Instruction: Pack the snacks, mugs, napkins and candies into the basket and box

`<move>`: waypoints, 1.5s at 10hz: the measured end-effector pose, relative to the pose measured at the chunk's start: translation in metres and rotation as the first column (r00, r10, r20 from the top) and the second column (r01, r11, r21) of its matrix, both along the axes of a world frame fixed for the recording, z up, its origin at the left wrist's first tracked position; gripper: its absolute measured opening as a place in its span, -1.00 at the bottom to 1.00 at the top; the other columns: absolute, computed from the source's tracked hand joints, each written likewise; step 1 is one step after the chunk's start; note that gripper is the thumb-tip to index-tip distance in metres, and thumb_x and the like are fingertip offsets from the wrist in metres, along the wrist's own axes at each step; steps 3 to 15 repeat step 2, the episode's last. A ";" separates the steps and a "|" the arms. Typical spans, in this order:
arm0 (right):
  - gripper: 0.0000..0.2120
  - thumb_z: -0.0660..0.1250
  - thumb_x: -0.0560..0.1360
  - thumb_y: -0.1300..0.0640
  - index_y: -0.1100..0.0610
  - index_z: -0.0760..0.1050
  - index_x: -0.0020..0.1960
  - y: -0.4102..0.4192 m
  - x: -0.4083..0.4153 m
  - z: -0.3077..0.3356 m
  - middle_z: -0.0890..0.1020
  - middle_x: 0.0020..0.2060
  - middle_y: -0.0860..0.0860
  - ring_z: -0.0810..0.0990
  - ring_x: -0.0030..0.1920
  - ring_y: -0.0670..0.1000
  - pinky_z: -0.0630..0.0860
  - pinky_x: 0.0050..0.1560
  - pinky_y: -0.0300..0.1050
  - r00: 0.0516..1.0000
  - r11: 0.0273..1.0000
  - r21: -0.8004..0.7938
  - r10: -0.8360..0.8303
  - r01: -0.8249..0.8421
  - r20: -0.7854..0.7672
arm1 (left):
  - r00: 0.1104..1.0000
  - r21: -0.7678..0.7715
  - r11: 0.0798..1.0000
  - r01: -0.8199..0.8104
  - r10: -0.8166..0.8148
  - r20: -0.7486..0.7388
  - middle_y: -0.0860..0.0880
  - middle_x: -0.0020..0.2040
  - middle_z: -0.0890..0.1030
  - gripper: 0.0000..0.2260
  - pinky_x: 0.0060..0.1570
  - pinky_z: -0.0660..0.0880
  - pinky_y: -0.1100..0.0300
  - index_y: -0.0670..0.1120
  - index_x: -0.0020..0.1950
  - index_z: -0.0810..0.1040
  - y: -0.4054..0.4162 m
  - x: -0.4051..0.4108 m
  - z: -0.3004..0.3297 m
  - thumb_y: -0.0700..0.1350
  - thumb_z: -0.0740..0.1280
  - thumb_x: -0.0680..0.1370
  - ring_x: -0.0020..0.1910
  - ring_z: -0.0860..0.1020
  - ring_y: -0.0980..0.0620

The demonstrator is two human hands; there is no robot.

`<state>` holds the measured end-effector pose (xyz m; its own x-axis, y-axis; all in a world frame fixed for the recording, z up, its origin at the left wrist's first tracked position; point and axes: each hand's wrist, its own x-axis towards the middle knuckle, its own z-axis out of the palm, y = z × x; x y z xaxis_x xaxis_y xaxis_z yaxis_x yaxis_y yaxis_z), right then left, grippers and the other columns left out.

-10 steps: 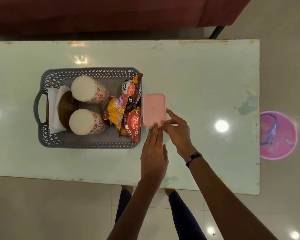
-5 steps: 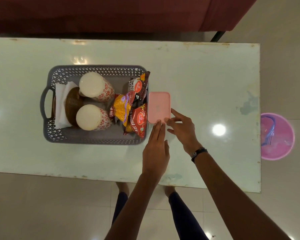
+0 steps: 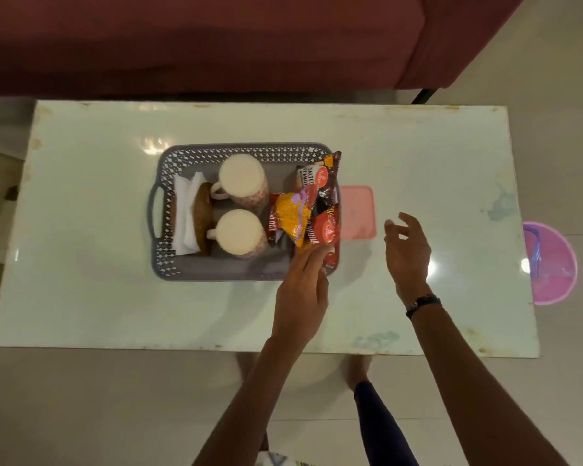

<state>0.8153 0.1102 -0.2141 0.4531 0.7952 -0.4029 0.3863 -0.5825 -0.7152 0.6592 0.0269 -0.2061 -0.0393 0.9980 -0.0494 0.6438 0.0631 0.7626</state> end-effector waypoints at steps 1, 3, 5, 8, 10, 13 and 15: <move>-0.71 0.22 0.55 0.02 0.06 0.44 0.25 -0.022 -0.039 0.023 0.64 0.08 0.11 0.64 0.00 0.14 0.57 0.06 0.16 0.999 0.999 0.042 0.028 -0.027 -0.023 | 1.000 0.019 1.000 -0.003 0.003 -0.008 -0.04 0.32 0.48 -0.67 0.21 0.43 0.34 -0.10 0.35 0.41 -0.008 -0.053 0.024 -0.22 0.19 0.58 0.31 0.40 0.14; -0.73 0.22 0.55 0.02 0.06 0.48 0.20 -0.033 -0.072 0.048 0.65 0.06 0.12 0.64 -0.01 0.16 0.59 0.03 0.10 0.997 0.997 0.021 0.076 -0.076 -0.006 | 0.998 0.026 0.998 -0.062 0.062 -0.013 -0.06 0.29 0.51 -0.67 0.18 0.41 0.33 -0.11 0.32 0.44 -0.014 -0.102 0.049 -0.26 0.20 0.56 0.27 0.45 0.06; -0.73 0.22 0.55 0.02 0.06 0.48 0.20 -0.033 -0.072 0.048 0.65 0.06 0.12 0.64 -0.01 0.16 0.59 0.03 0.10 0.997 0.997 0.021 0.076 -0.076 -0.006 | 0.998 0.026 0.998 -0.062 0.062 -0.013 -0.06 0.29 0.51 -0.67 0.18 0.41 0.33 -0.11 0.32 0.44 -0.014 -0.102 0.049 -0.26 0.20 0.56 0.27 0.45 0.06; -0.73 0.22 0.55 0.02 0.06 0.48 0.20 -0.033 -0.072 0.048 0.65 0.06 0.12 0.64 -0.01 0.16 0.59 0.03 0.10 0.997 0.997 0.021 0.076 -0.076 -0.006 | 0.998 0.026 0.998 -0.062 0.062 -0.013 -0.06 0.29 0.51 -0.67 0.18 0.41 0.33 -0.11 0.32 0.44 -0.014 -0.102 0.049 -0.26 0.20 0.56 0.27 0.45 0.06; -0.73 0.22 0.55 0.02 0.06 0.48 0.20 -0.033 -0.072 0.048 0.65 0.06 0.12 0.64 -0.01 0.16 0.59 0.03 0.10 0.997 0.997 0.021 0.076 -0.076 -0.006 | 0.998 0.026 0.998 -0.062 0.062 -0.013 -0.06 0.29 0.51 -0.67 0.18 0.41 0.33 -0.11 0.32 0.44 -0.014 -0.102 0.049 -0.26 0.20 0.56 0.27 0.45 0.06; -0.73 0.22 0.55 0.02 0.06 0.48 0.20 -0.033 -0.072 0.048 0.65 0.06 0.12 0.64 -0.01 0.16 0.59 0.03 0.10 0.997 0.997 0.021 0.076 -0.076 -0.006 | 0.998 0.026 0.998 -0.062 0.062 -0.013 -0.06 0.29 0.51 -0.67 0.18 0.41 0.33 -0.11 0.32 0.44 -0.014 -0.102 0.049 -0.26 0.20 0.56 0.27 0.45 0.06; -0.73 0.22 0.55 0.02 0.06 0.48 0.20 -0.033 -0.072 0.048 0.65 0.06 0.12 0.64 -0.01 0.16 0.59 0.03 0.10 0.997 0.997 0.021 0.076 -0.076 -0.006 | 0.998 0.026 0.998 -0.062 0.062 -0.013 -0.06 0.29 0.51 -0.67 0.18 0.41 0.33 -0.11 0.32 0.44 -0.014 -0.102 0.049 -0.26 0.20 0.56 0.27 0.45 0.06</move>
